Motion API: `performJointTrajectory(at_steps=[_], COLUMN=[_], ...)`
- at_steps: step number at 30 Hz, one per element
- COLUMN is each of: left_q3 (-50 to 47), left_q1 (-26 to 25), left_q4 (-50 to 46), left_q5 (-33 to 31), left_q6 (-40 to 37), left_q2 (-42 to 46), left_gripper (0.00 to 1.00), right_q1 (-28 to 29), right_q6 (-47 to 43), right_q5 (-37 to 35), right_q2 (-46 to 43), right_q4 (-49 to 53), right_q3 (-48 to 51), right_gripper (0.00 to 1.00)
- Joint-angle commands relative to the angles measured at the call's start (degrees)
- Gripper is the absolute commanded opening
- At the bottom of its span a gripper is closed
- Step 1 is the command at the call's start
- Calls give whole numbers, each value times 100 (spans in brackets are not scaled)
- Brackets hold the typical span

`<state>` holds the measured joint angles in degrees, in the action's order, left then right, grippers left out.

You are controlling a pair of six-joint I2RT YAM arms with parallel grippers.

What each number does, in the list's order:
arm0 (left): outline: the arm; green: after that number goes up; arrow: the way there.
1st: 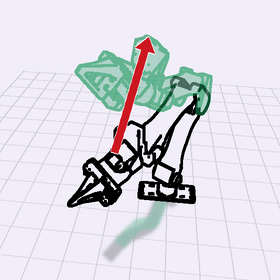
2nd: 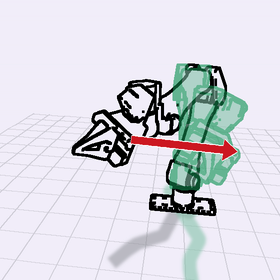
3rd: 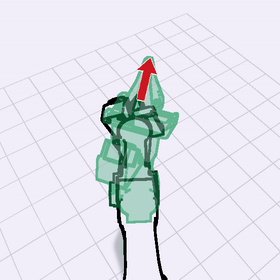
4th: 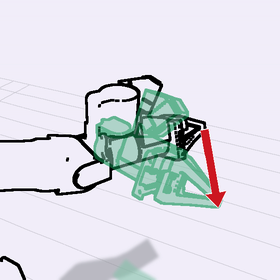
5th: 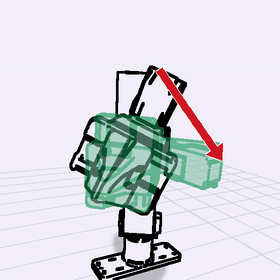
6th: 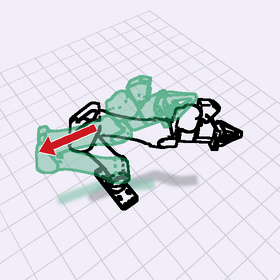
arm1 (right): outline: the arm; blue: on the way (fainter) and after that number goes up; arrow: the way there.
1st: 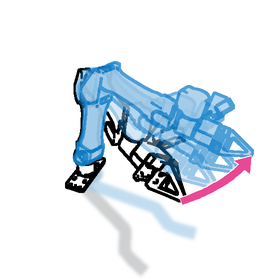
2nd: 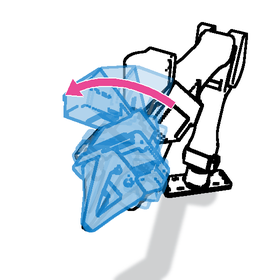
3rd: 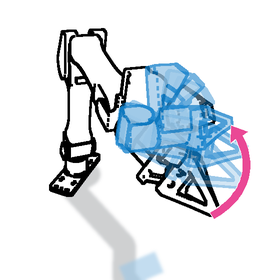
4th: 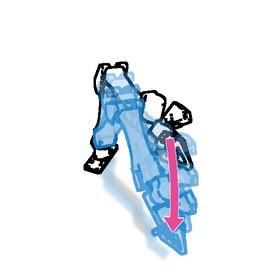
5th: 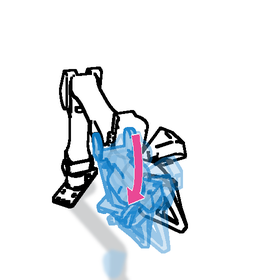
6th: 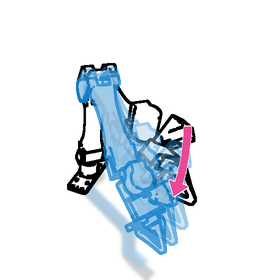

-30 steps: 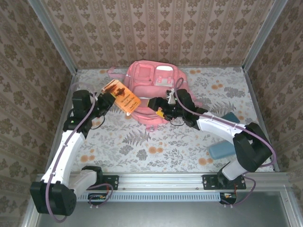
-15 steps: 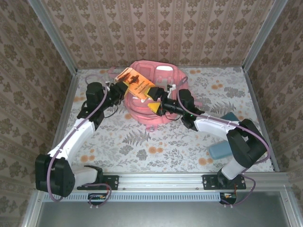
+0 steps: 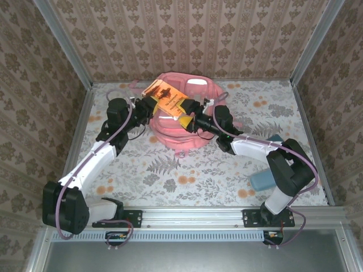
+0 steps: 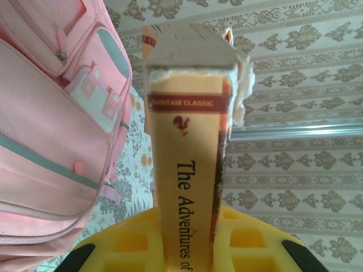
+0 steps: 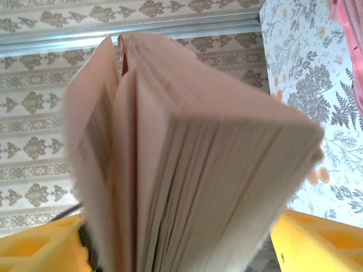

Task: Pack the student bag

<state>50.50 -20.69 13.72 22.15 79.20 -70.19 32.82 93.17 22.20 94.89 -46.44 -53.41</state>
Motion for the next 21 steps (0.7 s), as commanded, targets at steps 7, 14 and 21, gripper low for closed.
performJointTrajectory(at_steps=[7,14,21], left_q3=[-251,200,665], left_q1=[-220,-177,27], left_q4=[-531,-2336,-2703], left_q5=[-352,-413,-150], left_q6=[16,-1071,-2663], left_q2=[725,719,-383], left_gripper=[21,84,93], right_q1=[-47,-205,-645], right_q6=[-12,-1440,-3149], right_q5=[-313,-631,-1362], right_q2=[-553,-1420,-2338], right_q4=[87,2289,4467], right_q3=[229,302,36], right_gripper=[36,15,14])
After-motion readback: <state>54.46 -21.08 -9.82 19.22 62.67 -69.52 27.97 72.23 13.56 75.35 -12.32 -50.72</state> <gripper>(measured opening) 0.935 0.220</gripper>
